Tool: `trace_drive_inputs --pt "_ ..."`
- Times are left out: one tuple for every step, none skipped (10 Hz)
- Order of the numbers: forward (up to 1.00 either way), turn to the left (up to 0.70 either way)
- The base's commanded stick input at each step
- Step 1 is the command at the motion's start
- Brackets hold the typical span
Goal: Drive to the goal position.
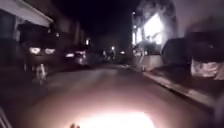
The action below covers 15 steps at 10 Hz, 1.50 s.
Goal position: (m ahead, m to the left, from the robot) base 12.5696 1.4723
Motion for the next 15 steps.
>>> trace_drive_inputs --pt "1.00 -0.27" --pt "1.00 0.00" --pt "1.00 0.00" --pt "1.00 0.00" --pt "1.00 0.00" --pt "1.00 0.00" --pt "1.00 0.00" --pt "1.00 0.00" --pt "1.00 0.00" --pt "1.00 0.00" --pt "1.00 0.00" --pt "1.00 0.00" --pt "1.00 0.00" --pt "1.00 0.00" --pt "1.00 0.00"
